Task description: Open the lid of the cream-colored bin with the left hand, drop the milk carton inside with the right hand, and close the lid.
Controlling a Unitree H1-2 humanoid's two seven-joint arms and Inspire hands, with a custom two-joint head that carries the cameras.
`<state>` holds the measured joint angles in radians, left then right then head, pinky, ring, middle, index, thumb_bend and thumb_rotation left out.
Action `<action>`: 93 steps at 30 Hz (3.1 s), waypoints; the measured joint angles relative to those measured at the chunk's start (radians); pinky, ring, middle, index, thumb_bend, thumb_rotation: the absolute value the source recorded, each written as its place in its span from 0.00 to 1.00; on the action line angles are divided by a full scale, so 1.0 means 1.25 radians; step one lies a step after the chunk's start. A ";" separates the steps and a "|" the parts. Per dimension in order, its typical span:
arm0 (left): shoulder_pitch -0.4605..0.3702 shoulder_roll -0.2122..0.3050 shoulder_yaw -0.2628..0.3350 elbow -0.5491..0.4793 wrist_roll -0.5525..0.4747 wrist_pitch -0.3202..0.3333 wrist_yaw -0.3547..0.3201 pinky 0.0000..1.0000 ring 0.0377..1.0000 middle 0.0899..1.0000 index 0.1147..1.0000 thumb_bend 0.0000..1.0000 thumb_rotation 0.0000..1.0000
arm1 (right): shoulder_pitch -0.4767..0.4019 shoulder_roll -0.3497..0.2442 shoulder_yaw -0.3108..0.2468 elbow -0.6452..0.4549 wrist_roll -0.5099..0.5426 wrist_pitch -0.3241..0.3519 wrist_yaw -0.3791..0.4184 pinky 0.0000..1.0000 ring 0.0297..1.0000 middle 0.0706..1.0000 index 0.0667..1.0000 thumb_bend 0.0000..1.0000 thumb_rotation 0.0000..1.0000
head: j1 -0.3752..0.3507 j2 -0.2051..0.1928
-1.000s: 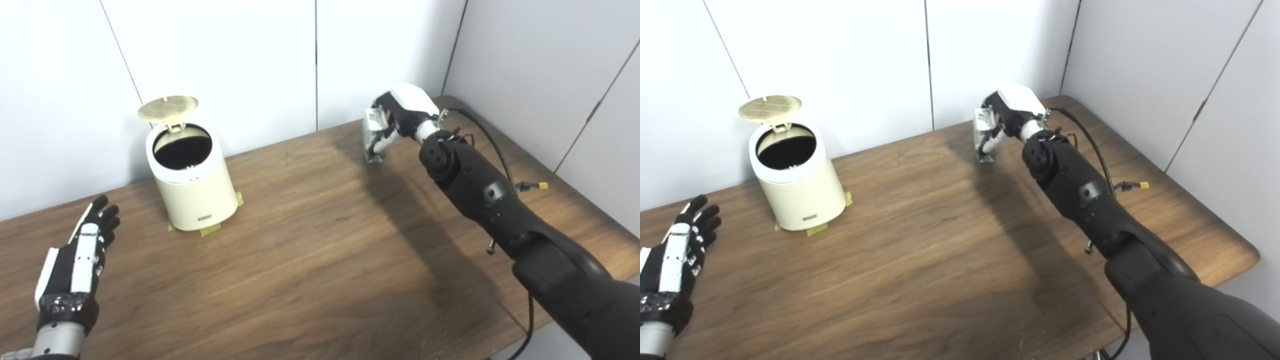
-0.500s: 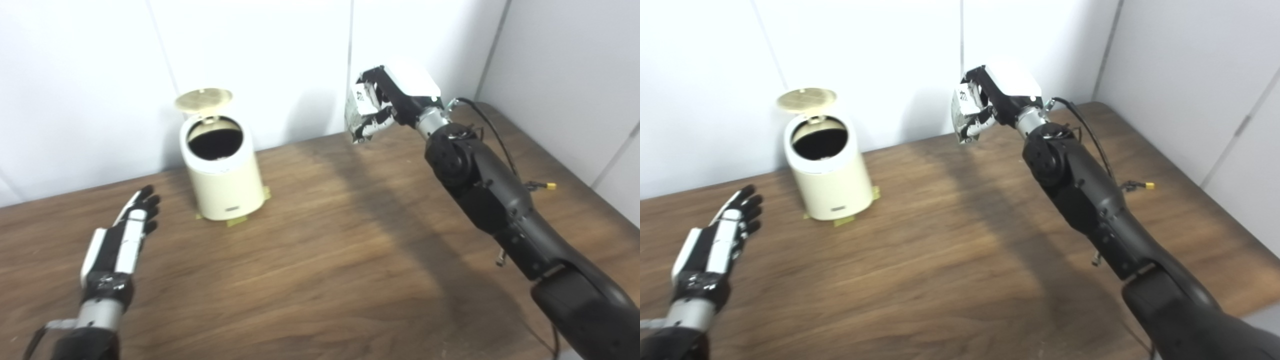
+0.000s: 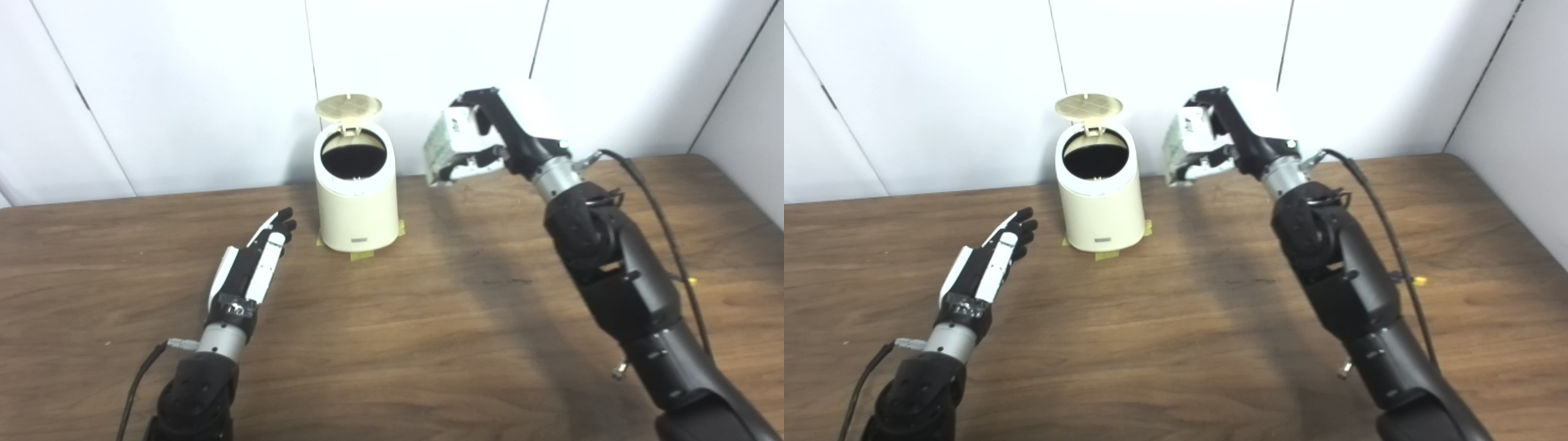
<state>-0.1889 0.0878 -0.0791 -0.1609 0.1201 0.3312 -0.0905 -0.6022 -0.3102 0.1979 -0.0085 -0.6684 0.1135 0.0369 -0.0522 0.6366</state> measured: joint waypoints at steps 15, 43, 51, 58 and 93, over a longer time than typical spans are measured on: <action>0.013 -0.022 -0.003 0.000 0.002 0.000 0.002 1.00 0.96 0.93 0.95 0.44 1.00 | -0.084 0.086 0.002 0.107 0.005 -0.051 -0.038 0.34 0.36 0.46 0.49 0.50 0.00 | 0.028 -0.010; 0.013 -0.037 -0.008 0.005 0.008 -0.012 0.007 1.00 0.97 0.93 0.96 0.44 1.00 | -0.127 0.152 0.005 0.265 0.028 -0.067 -0.107 0.34 0.38 0.45 0.48 0.50 0.00 | 0.044 -0.016; 0.014 -0.037 -0.007 0.014 0.008 -0.027 0.008 1.00 0.97 0.93 0.96 0.45 1.00 | -0.127 0.154 0.006 0.294 0.045 -0.074 -0.123 0.36 0.37 0.45 0.48 0.50 0.00 | 0.048 -0.021; 0.014 -0.037 -0.009 0.014 0.009 -0.027 0.008 1.00 0.97 0.93 0.95 0.46 1.00 | -0.137 0.153 0.014 0.341 0.041 -0.120 -0.159 0.36 0.37 0.46 0.47 0.50 0.00 | 0.050 -0.017; 0.026 -0.042 -0.011 0.014 0.012 -0.028 0.014 0.99 0.97 0.94 0.93 0.45 1.00 | -0.137 0.146 0.046 0.336 -0.017 -0.098 -0.171 0.50 0.57 0.60 0.46 0.53 0.14 | 0.043 -0.006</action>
<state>-0.1566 0.0347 -0.0929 -0.1440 0.1353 0.2962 -0.0736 -0.7737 -0.1278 0.2548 0.4110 -0.6891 -0.0092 -0.1768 0.0015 0.6289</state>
